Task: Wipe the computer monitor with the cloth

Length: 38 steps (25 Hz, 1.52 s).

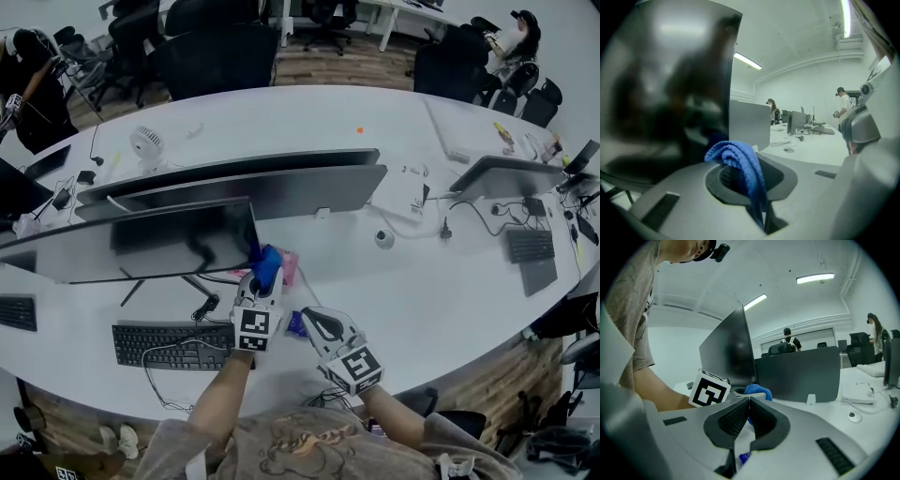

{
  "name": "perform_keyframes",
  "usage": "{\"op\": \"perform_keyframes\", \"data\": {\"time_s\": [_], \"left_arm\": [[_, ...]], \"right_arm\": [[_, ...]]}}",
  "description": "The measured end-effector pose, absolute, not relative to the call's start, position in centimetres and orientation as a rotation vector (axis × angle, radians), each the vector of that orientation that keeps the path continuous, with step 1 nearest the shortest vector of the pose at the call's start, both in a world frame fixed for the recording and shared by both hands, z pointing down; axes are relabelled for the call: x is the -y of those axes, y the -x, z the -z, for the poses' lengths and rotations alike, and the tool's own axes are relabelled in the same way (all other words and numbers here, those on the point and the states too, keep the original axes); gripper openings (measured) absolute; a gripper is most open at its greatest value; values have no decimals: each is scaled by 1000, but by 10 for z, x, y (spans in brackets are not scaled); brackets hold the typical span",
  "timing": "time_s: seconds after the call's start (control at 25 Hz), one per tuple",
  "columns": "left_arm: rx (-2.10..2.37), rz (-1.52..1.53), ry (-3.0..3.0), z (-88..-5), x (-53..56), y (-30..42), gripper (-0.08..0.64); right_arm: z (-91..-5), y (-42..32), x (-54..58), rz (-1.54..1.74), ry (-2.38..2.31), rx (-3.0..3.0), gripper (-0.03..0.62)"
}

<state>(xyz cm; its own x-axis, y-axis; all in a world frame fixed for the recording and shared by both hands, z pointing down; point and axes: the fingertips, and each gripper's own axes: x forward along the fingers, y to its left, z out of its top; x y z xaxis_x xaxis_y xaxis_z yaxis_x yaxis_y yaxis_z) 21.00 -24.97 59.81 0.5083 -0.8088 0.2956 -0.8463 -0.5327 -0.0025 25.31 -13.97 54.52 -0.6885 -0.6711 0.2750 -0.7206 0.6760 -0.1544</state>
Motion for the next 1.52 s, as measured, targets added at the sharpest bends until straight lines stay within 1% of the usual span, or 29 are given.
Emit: {"op": "perform_keyframes", "data": {"time_s": [0.48, 1.52], "left_arm": [[1482, -347, -2674, -544, 248, -210, 48], [1645, -42, -2812, -381, 241, -204, 48]], "right_arm": [[-524, -246, 134, -315, -1132, 2739, 21], [-489, -239, 110, -199, -1148, 2811, 21]]}}
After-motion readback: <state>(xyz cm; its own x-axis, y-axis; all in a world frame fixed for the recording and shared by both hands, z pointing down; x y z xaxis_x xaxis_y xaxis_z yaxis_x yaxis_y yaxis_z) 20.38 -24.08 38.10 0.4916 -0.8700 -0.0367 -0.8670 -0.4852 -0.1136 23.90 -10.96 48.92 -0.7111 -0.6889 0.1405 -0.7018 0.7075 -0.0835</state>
